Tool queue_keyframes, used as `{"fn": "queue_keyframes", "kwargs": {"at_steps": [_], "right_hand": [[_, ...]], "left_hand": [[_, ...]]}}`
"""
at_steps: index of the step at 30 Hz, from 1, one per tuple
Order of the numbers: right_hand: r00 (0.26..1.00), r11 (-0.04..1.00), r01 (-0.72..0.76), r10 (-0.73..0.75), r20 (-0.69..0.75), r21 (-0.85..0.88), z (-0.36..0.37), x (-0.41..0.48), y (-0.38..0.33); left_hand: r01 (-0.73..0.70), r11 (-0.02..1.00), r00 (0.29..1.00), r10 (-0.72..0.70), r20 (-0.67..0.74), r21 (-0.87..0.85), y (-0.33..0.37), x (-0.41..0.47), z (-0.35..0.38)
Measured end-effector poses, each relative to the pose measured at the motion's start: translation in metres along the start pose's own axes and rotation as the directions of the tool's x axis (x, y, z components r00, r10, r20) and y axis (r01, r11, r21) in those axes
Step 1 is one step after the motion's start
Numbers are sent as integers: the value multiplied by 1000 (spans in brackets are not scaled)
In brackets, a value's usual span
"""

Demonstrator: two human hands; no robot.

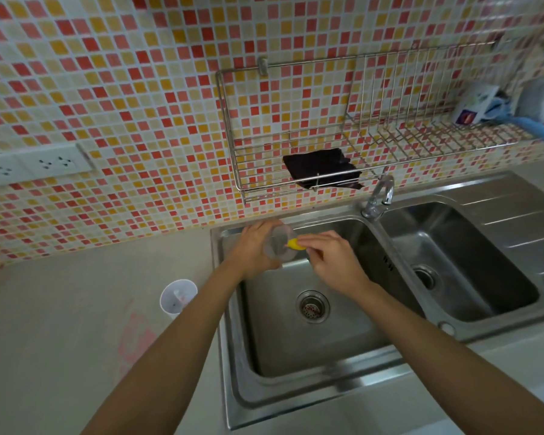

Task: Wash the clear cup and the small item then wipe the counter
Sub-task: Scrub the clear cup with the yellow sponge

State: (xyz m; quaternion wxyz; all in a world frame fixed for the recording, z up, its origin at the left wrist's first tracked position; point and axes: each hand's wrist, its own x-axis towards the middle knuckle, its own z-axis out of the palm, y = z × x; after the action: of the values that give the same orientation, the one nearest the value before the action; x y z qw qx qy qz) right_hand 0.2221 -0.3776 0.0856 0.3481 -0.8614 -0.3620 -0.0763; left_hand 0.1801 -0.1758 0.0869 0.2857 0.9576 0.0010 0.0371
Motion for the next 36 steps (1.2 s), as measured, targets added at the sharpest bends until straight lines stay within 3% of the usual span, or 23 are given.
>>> {"fn": "queue_keyframes", "kwargs": {"at_steps": [6, 11, 16, 18, 21, 24, 28, 30, 34, 36], "right_hand": [[979, 952, -204, 196, 56, 228, -10, 2, 7], [953, 876, -299, 251, 171, 378, -17, 17, 14], [953, 878, -288, 223, 206, 382, -25, 26, 26], [963, 922, -227, 165, 212, 314, -30, 26, 36], [976, 997, 26, -41, 214, 70, -39, 27, 49], [931, 979, 197, -171, 322, -51, -38, 30, 55], [925, 923, 307, -231, 303, -233, -26, 45, 68], [910, 885, 373, -289, 297, -280, -19, 50, 74], [848, 873, 441, -328, 416, -210, -9, 53, 72], [869, 872, 423, -312, 383, -249, -12, 58, 75]], "left_hand": [[29, 989, 998, -36, -47, -147, 13, 4, -3], [110, 969, 984, -137, -114, -221, 25, 6, 5], [122, 976, 957, -164, -238, -181, 43, 13, 20], [137, 978, 945, -178, -275, -160, 47, 17, 26], [169, 984, 948, -176, -266, -51, 51, 22, 30], [132, 988, 971, -113, -210, 78, 51, 31, 31], [105, 987, 980, -81, -184, 123, 54, 43, 34], [91, 988, 974, -62, -218, 125, 58, 48, 34], [59, 992, 977, -34, -212, 116, 55, 51, 42], [71, 992, 972, -45, -229, 104, 54, 51, 44]]}}
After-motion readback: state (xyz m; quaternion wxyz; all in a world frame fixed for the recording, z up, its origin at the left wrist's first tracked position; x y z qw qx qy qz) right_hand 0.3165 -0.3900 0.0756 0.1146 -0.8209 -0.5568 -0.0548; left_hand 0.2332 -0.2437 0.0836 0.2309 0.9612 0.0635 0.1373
